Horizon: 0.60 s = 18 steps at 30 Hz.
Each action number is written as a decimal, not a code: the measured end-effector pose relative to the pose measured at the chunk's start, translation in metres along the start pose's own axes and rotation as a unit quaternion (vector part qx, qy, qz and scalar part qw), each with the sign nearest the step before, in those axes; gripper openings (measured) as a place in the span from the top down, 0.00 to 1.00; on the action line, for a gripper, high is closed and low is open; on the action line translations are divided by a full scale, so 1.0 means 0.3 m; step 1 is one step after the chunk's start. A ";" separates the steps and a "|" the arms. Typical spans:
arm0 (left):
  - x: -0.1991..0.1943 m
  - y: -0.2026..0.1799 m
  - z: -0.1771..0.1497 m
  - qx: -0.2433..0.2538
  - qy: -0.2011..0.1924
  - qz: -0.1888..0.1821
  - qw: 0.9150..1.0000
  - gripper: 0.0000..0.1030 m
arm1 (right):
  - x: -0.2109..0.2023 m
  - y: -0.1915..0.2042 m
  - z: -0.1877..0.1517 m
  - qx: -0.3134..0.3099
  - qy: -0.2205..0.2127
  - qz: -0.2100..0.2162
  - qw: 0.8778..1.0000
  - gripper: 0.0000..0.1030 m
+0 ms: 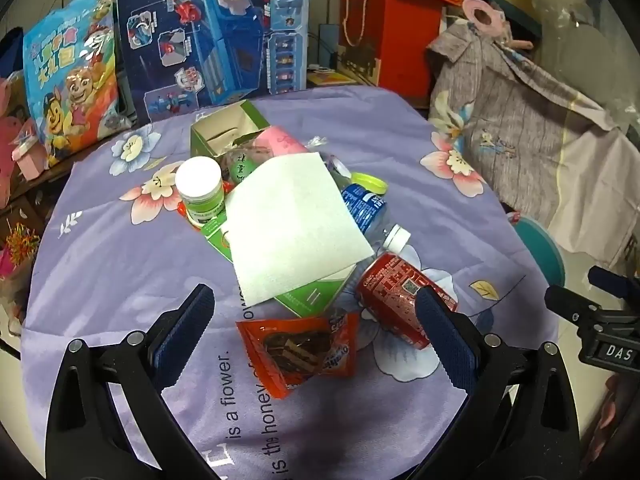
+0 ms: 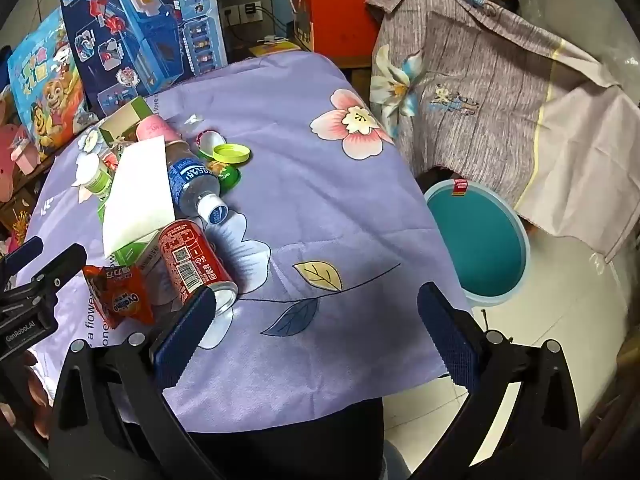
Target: Collect trash
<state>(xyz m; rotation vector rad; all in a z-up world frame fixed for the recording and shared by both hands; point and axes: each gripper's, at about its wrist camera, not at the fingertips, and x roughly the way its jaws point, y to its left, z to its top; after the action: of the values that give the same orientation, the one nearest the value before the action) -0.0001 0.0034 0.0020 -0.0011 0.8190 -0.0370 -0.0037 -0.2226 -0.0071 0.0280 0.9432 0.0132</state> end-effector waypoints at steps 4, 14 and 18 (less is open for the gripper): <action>0.003 0.009 -0.002 -0.014 0.000 -0.029 0.999 0.03 | -0.009 -0.002 0.012 0.007 0.001 -0.003 1.000 0.06; 0.014 0.009 -0.001 0.008 0.008 0.001 1.000 0.03 | -0.011 -0.007 0.024 0.008 0.002 -0.004 1.000 0.06; 0.004 0.012 0.000 0.014 -0.001 0.008 1.000 0.03 | -0.011 -0.005 0.021 0.006 0.002 -0.004 1.000 0.06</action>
<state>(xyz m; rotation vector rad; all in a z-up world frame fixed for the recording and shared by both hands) 0.0008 0.0069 0.0012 0.0308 0.8169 -0.0338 -0.0006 -0.2243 -0.0008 0.0345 0.9464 0.0008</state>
